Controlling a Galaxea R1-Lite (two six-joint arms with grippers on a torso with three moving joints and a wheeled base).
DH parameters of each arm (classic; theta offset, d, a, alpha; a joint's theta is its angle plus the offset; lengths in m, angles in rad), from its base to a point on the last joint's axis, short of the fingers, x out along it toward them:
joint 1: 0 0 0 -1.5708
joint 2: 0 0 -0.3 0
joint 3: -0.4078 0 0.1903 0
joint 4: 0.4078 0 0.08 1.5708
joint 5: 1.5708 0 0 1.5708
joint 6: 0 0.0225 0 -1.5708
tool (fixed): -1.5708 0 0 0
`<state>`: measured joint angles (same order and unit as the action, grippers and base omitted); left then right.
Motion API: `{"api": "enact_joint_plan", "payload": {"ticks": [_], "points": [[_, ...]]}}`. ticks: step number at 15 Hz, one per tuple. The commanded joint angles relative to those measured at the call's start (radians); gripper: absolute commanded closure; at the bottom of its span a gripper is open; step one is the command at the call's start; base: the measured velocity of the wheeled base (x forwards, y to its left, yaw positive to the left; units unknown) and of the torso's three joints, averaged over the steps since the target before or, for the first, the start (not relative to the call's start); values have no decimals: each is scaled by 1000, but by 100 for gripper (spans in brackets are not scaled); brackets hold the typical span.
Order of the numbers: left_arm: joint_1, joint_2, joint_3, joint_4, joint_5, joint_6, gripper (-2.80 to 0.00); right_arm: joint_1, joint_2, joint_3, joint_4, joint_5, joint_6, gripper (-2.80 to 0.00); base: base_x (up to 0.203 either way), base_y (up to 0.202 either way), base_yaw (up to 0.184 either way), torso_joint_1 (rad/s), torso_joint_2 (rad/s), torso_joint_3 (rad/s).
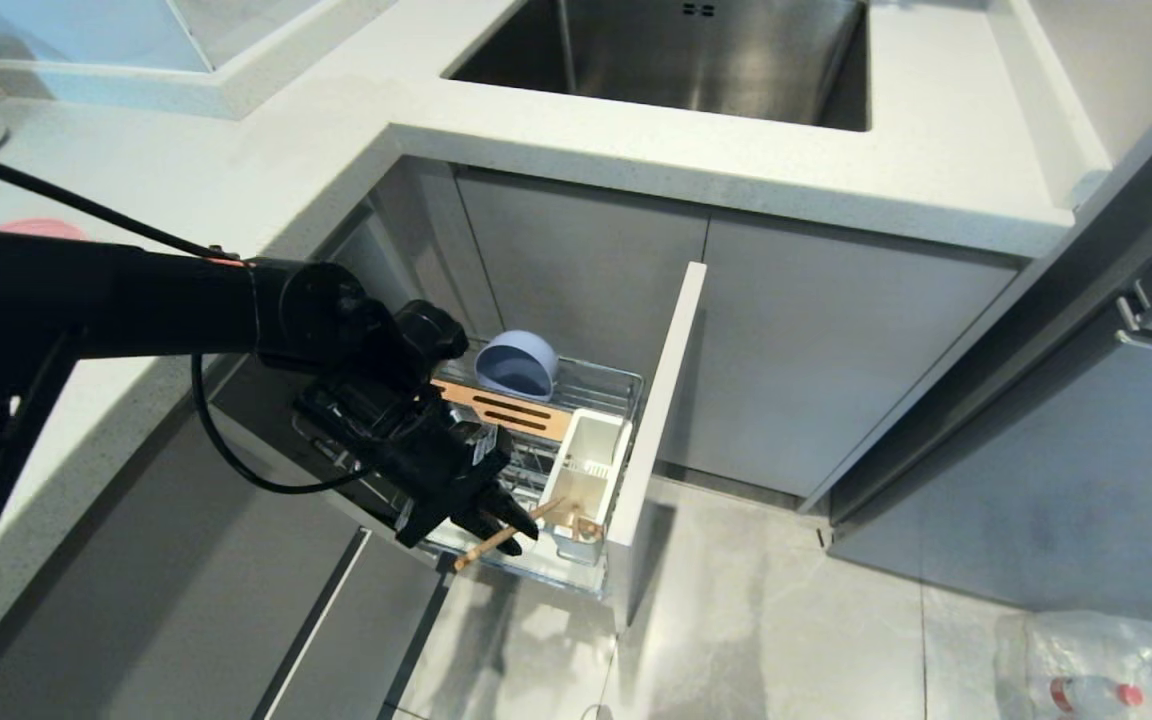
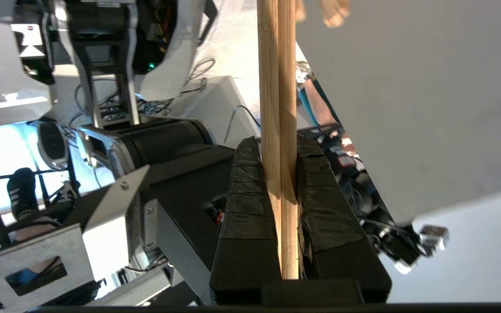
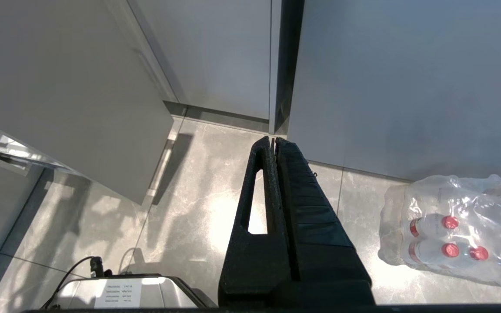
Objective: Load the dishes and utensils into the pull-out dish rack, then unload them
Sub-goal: Pick up the chopsticks and place it in the cupboard
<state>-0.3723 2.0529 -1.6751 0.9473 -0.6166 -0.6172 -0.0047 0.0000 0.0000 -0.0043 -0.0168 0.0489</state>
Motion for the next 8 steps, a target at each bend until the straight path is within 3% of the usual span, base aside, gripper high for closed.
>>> {"api": "enact_joint_plan", "payload": {"ticks": [1, 8], "points": [[0, 27, -1, -3, -2, -4, 0, 0, 2, 0, 0, 0, 0, 0, 0, 0, 0, 0, 0, 0], [-1, 85, -16, -50, -2, -10, 0, 0, 2, 0, 0, 0, 0, 0, 0, 0, 0, 0, 0, 0]]}}
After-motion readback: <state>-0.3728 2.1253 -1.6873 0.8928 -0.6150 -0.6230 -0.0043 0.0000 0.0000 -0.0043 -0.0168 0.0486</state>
